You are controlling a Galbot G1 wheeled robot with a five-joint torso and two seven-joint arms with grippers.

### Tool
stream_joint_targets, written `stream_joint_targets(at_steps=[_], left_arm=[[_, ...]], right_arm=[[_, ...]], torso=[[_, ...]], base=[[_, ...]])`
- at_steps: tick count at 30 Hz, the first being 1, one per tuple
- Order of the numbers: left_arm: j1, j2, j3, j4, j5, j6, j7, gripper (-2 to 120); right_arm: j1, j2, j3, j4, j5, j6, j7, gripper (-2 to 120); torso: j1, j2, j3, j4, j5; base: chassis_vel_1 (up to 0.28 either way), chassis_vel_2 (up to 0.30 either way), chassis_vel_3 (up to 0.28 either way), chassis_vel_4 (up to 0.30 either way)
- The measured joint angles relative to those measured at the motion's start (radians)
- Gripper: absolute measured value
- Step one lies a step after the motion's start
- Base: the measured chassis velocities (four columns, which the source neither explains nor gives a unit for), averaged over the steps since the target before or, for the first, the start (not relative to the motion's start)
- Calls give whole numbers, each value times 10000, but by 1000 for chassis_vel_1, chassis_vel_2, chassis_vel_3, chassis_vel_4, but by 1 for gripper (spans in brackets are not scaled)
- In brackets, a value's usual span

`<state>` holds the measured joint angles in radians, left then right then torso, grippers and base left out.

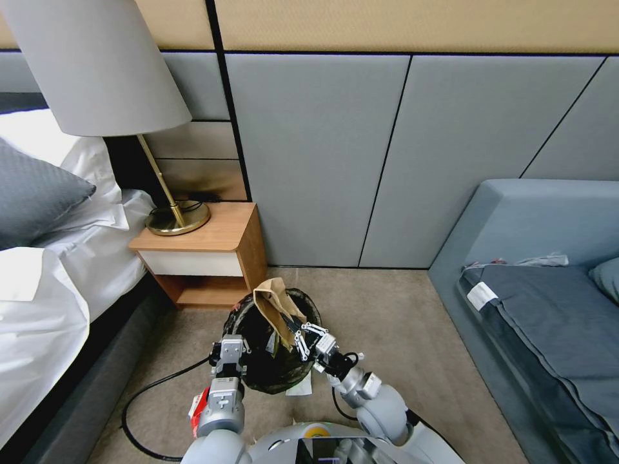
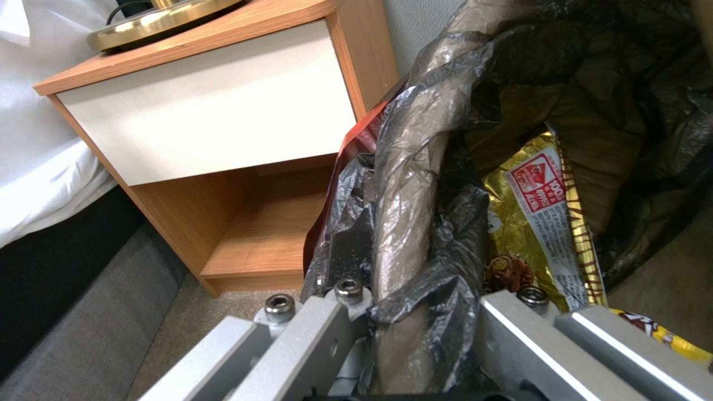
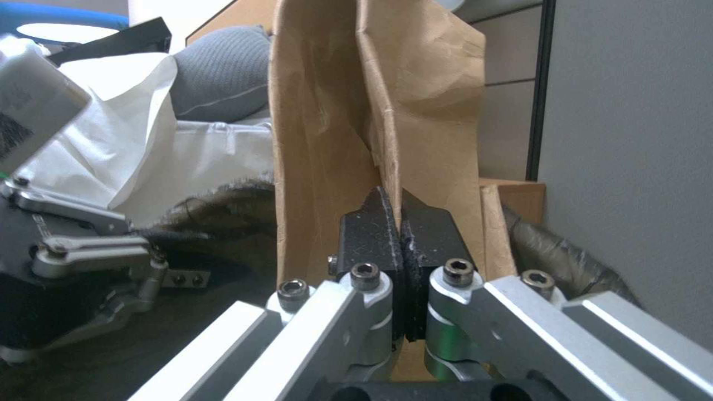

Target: Pick up the trash bin, then pick up the garbage from the floor and place it into the trash bin.

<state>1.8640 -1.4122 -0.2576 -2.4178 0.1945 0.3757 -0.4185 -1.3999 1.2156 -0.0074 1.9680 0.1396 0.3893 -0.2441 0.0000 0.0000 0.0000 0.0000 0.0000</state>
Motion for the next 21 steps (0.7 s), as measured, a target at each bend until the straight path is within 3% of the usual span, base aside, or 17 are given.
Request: stream_joint_targets(at_steps=[12,21], left_arm=[[-32,-3,-5,-2,-5,0,6,1],[-66,-17,-3,-13,-23,0,7,1]], right_arm=[[23,218,-249,-776,-213,76,35,1],[-15,233,-244,-903,-305,50,67,28]], torso=[[0,0,0,0,1],[0,0,0,0,1]], base=[[0,0,0,0],[0,0,0,0]])
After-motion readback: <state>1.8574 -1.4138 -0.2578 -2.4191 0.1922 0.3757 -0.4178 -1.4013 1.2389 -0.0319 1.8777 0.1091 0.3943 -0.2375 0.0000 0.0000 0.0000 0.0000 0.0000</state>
